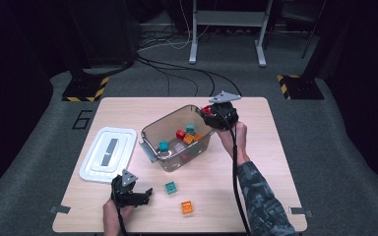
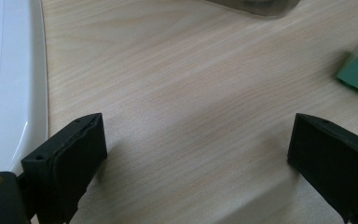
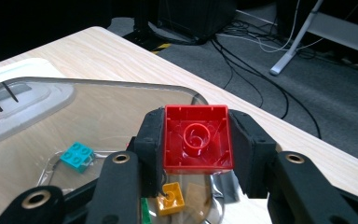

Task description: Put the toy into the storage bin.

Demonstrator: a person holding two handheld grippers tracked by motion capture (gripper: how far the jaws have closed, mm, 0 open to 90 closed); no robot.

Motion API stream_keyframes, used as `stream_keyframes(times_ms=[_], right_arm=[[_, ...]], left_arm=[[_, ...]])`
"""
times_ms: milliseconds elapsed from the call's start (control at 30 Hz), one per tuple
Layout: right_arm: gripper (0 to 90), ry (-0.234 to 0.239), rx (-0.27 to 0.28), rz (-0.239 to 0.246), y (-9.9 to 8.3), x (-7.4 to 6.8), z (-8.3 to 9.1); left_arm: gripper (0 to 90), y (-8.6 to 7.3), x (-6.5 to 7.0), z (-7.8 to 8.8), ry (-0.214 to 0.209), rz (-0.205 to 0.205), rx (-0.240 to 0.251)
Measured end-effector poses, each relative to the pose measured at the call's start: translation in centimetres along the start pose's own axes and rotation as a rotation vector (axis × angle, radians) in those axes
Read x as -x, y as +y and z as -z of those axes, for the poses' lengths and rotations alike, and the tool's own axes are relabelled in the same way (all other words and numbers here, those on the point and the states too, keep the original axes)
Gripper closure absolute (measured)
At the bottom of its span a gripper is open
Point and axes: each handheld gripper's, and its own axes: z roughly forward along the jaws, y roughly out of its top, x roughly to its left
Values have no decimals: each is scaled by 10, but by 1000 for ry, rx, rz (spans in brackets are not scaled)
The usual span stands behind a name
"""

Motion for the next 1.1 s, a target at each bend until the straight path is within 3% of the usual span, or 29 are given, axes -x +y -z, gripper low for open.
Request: stream_keyframes(times_ms=[400,433,467,633,833,1100], right_arm=[[575,27,-43,-1,0,-4,-16],[514,30,-50,0,-1,-3,-18],[337,25,-68,-26,-3,-2,-18],[160,42,-78,-24,-9,-4,-11],[85,81,-67,-31,-26,-11,8],[51,117,-48,-31,-56,-27,28]], left_arm=[[41,0,0,0,0,-1,0],[41,0,0,0,-1,0,-1],[41,0,0,0,-1,0,0],[42,0,0,0,-1,1,-1],[42,0,0,0,0,7,4],[41,0,0,0,3,4,5]])
